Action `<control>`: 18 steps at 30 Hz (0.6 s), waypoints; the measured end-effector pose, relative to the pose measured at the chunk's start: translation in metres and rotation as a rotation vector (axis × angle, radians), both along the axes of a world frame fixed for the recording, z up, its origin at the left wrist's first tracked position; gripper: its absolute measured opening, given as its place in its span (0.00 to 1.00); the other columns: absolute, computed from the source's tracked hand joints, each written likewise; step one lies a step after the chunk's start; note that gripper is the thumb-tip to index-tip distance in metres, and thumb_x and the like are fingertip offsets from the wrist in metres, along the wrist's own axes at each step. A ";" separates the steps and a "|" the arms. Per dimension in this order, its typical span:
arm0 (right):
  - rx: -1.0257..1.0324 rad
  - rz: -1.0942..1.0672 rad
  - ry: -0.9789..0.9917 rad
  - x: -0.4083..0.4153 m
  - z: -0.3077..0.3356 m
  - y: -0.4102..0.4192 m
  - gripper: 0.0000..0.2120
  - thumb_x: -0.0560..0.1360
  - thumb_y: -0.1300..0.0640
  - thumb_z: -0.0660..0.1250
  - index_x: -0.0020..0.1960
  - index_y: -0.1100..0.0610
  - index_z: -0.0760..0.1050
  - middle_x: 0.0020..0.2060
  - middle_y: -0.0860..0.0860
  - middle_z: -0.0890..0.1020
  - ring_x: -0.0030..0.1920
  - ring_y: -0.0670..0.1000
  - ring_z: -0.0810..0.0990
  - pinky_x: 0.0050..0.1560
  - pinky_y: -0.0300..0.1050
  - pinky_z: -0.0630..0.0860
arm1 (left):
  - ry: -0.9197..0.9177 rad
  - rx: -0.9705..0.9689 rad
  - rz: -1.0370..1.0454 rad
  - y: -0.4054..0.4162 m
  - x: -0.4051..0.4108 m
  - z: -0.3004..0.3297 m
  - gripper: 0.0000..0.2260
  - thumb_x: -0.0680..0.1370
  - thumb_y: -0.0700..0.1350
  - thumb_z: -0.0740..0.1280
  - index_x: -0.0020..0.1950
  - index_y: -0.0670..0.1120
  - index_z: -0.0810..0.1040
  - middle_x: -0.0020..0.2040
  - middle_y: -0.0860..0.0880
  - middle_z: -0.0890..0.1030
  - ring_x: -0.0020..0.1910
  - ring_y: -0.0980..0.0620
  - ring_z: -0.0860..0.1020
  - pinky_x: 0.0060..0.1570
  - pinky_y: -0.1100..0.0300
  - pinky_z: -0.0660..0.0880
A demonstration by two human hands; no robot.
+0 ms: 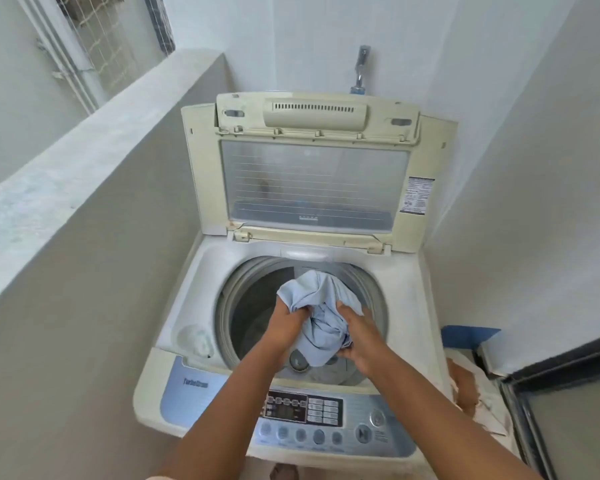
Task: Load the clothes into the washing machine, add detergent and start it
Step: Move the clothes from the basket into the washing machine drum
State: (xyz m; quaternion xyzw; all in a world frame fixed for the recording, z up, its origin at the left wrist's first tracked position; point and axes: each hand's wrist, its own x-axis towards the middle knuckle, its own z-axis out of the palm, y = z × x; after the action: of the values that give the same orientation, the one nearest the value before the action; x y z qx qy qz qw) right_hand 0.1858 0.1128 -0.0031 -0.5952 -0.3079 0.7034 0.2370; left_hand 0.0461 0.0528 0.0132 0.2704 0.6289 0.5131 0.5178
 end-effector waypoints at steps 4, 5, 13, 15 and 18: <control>-0.024 -0.002 -0.095 -0.023 -0.014 0.000 0.20 0.77 0.49 0.68 0.65 0.50 0.66 0.57 0.55 0.79 0.53 0.59 0.82 0.51 0.63 0.81 | 0.037 -0.090 -0.083 0.008 -0.023 -0.030 0.17 0.81 0.41 0.61 0.69 0.52 0.70 0.62 0.48 0.78 0.59 0.50 0.79 0.59 0.53 0.77; -0.035 0.006 -0.118 -0.026 -0.017 0.001 0.20 0.77 0.49 0.67 0.66 0.51 0.66 0.57 0.55 0.79 0.52 0.58 0.82 0.48 0.59 0.82 | 0.058 -0.121 -0.098 0.010 -0.027 -0.037 0.18 0.81 0.41 0.62 0.71 0.51 0.68 0.63 0.48 0.78 0.60 0.50 0.78 0.62 0.51 0.76; -0.129 0.123 -0.290 -0.048 -0.047 0.014 0.22 0.79 0.56 0.65 0.70 0.55 0.62 0.54 0.55 0.77 0.49 0.56 0.79 0.36 0.48 0.77 | 0.138 -0.352 -0.240 0.022 -0.048 -0.083 0.27 0.75 0.41 0.64 0.72 0.52 0.60 0.63 0.45 0.74 0.60 0.45 0.76 0.64 0.43 0.73; -0.136 0.144 -0.312 -0.053 -0.057 0.017 0.23 0.79 0.56 0.65 0.71 0.55 0.62 0.59 0.57 0.76 0.49 0.55 0.79 0.35 0.46 0.76 | 0.123 -0.388 -0.262 0.023 -0.053 -0.089 0.28 0.76 0.41 0.64 0.73 0.53 0.58 0.63 0.46 0.74 0.60 0.45 0.76 0.63 0.43 0.74; -0.153 0.155 -0.327 -0.060 -0.067 0.019 0.24 0.78 0.56 0.66 0.72 0.55 0.63 0.61 0.57 0.77 0.52 0.57 0.80 0.36 0.46 0.76 | 0.093 -0.409 -0.283 0.023 -0.060 -0.098 0.29 0.75 0.45 0.65 0.73 0.53 0.59 0.64 0.46 0.75 0.59 0.46 0.77 0.61 0.43 0.75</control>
State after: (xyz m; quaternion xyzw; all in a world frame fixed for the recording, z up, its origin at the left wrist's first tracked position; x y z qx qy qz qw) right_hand 0.1254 0.1315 -0.0704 -0.6925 -0.3328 0.6347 0.0829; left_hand -0.0139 0.0762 -0.0850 0.2685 0.6987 0.2845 0.5989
